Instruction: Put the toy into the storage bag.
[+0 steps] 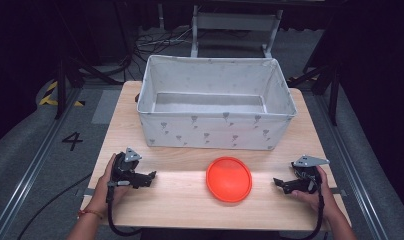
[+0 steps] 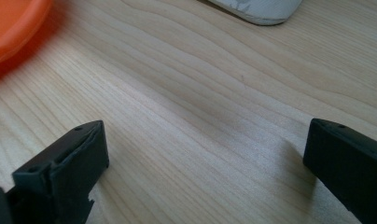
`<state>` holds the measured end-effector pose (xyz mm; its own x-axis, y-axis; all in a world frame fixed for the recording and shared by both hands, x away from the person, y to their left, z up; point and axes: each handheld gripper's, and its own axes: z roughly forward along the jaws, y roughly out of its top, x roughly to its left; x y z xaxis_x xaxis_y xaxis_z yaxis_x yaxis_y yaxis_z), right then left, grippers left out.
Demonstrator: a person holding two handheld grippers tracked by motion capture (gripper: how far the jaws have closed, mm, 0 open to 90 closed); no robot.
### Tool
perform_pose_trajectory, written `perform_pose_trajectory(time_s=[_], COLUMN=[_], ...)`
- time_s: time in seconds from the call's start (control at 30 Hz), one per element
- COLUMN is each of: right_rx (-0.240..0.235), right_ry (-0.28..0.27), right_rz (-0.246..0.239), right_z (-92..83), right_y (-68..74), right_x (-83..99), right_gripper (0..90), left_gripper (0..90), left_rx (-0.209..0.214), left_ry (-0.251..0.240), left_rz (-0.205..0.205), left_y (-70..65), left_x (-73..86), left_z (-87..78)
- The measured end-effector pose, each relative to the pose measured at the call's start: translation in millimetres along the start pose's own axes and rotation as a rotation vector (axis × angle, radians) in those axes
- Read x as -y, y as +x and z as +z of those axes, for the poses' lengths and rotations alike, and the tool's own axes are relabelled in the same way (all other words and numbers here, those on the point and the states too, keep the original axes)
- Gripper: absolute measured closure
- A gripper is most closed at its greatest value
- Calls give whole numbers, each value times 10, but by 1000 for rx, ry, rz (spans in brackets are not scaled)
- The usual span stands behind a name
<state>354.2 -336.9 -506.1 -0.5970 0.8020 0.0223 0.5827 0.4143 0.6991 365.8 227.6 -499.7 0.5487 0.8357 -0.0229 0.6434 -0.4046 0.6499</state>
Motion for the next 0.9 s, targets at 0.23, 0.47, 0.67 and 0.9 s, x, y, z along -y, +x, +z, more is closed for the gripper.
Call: perform_pose_trajectory(time_s=[0.23,0.47,0.67,0.9], right_rx=[10,21,-9,-55], right_ry=[0,20,33,20], right_rz=[7,14,-6,-41], right_z=[-11,-23,-69,-97], right_y=[2,-6,28,157], right_x=[11,0,-61,-179], right_gripper=[1,2,242,227], left_gripper=[0,1,2,2], left_rx=[12,42,63,74], left_ry=[6,11,9,7], left_rz=[11,51,80,90], left_y=[62,120,146,160], left_x=[31,59,76,83], left_z=[-34,-67,-81,-86])
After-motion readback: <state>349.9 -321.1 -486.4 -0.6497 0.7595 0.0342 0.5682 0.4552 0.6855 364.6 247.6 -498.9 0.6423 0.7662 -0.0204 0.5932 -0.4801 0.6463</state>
